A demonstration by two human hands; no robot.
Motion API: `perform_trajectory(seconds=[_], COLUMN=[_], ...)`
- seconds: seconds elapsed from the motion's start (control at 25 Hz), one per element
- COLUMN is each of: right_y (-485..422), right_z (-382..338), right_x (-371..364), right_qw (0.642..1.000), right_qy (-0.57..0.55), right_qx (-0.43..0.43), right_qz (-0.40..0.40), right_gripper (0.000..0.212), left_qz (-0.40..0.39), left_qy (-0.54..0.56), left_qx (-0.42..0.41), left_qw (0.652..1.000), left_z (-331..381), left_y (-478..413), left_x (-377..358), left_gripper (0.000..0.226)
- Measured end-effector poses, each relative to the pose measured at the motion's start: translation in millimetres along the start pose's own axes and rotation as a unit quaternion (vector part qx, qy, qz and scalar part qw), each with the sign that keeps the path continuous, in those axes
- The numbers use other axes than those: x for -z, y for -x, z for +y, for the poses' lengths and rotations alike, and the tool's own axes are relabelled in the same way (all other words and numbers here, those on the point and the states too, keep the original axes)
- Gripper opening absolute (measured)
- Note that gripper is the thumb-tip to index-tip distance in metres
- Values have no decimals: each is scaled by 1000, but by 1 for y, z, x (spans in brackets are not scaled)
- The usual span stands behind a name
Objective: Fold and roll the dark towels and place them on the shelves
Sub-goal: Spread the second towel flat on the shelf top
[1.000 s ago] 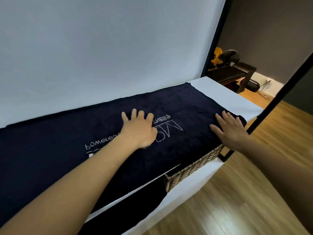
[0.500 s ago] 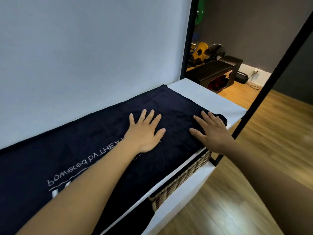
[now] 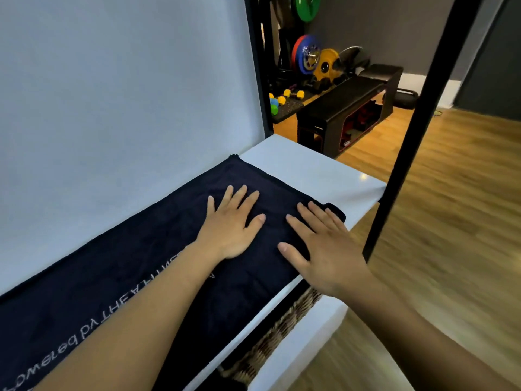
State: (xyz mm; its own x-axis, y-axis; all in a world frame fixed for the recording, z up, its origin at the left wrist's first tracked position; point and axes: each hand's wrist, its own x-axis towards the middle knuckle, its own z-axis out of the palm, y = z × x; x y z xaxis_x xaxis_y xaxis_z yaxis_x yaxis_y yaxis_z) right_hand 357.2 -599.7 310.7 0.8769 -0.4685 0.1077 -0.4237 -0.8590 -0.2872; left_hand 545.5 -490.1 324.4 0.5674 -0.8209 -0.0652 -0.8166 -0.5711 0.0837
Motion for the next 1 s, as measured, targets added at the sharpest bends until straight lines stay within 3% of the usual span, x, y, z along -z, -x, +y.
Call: perform_trajectory(seconds=[0.16, 0.4, 0.64, 0.84, 1.0], right_y=[7, 6, -2, -23, -30], right_z=[31, 30, 38, 47, 57], right_x=[6, 11, 14, 22, 17], right_qw=[999, 998, 996, 978, 963], right_qy=[-20, -28, -8, 9, -37], right_qx=[-44, -51, -92, -148, -184], right_qz=[15, 3, 14, 146, 195], right_gripper=[87, 86, 82, 45, 47], left_qz=[-31, -34, -36, -31, -29], left_qy=[-23, -44, -27, -10, 69], left_qx=[50, -70, -90, -115, -123], left_qw=[998, 996, 995, 993, 990], left_z=[5, -1, 6, 20, 4], left_y=[-23, -40, -73, -95, -127], left_x=[-1, 5, 4, -1, 3], left_gripper=[66, 78, 74, 72, 58])
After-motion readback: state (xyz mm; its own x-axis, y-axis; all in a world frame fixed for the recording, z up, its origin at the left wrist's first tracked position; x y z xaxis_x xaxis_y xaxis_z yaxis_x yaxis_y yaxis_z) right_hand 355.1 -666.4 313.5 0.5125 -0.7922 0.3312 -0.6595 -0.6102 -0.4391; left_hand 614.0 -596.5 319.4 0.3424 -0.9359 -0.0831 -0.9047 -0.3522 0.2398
